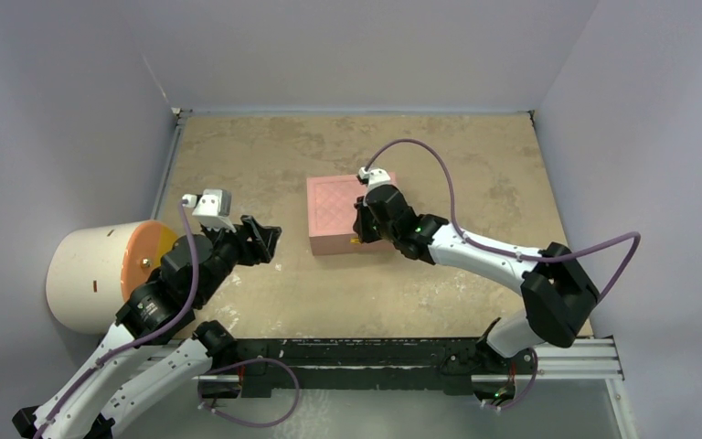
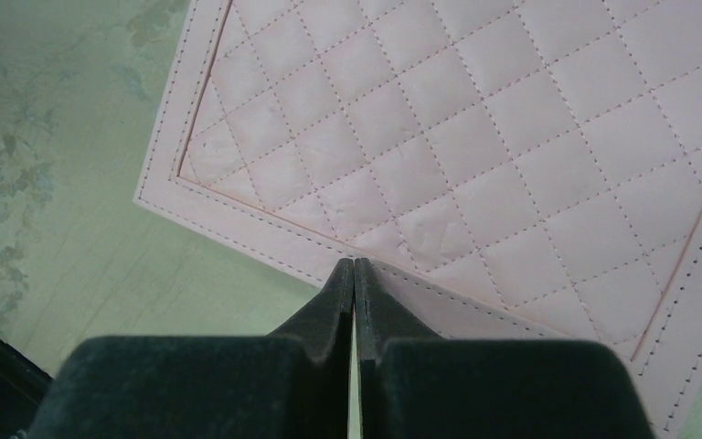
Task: Organize the mixed jewelry
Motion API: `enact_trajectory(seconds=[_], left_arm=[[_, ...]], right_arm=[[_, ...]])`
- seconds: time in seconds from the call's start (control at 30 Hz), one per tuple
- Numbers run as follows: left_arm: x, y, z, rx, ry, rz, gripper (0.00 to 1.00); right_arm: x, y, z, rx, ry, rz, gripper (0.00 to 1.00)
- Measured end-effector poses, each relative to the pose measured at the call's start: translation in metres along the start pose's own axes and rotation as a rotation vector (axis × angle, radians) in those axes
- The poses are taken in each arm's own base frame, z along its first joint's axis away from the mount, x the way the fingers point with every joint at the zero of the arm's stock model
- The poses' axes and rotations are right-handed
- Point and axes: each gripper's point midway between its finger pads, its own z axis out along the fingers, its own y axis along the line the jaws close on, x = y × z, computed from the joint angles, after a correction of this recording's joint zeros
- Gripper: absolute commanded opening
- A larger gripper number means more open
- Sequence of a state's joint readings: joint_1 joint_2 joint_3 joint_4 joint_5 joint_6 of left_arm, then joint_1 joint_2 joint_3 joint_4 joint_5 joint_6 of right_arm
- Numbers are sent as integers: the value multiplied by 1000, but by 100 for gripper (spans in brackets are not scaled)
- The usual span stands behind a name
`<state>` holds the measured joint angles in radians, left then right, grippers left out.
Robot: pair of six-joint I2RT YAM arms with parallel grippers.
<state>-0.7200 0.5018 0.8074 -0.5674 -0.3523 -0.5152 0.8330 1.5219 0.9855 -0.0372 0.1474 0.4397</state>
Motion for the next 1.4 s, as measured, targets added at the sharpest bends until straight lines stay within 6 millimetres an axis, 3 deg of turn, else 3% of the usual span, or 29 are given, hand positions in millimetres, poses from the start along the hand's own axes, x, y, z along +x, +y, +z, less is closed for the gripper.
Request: enact_trajectory(seconds=[0.47, 0.7, 0.8, 0.97, 1.4], left_arm=[[0, -1, 0, 4, 2, -1, 64], [11, -13, 7, 50, 59, -7, 47], [23, -24, 19, 84, 122, -7, 33], [39, -44, 41, 134, 199, -26, 0], [86, -74, 115, 163, 330, -90, 0]], right_arm=[[11, 4, 6, 58, -118, 120, 0], [11, 3, 5, 66, -147, 170, 0], [10, 3, 5, 66, -153, 184, 0], [10, 3, 4, 62, -159, 196, 0], [13, 7, -6, 11, -171, 231, 0]])
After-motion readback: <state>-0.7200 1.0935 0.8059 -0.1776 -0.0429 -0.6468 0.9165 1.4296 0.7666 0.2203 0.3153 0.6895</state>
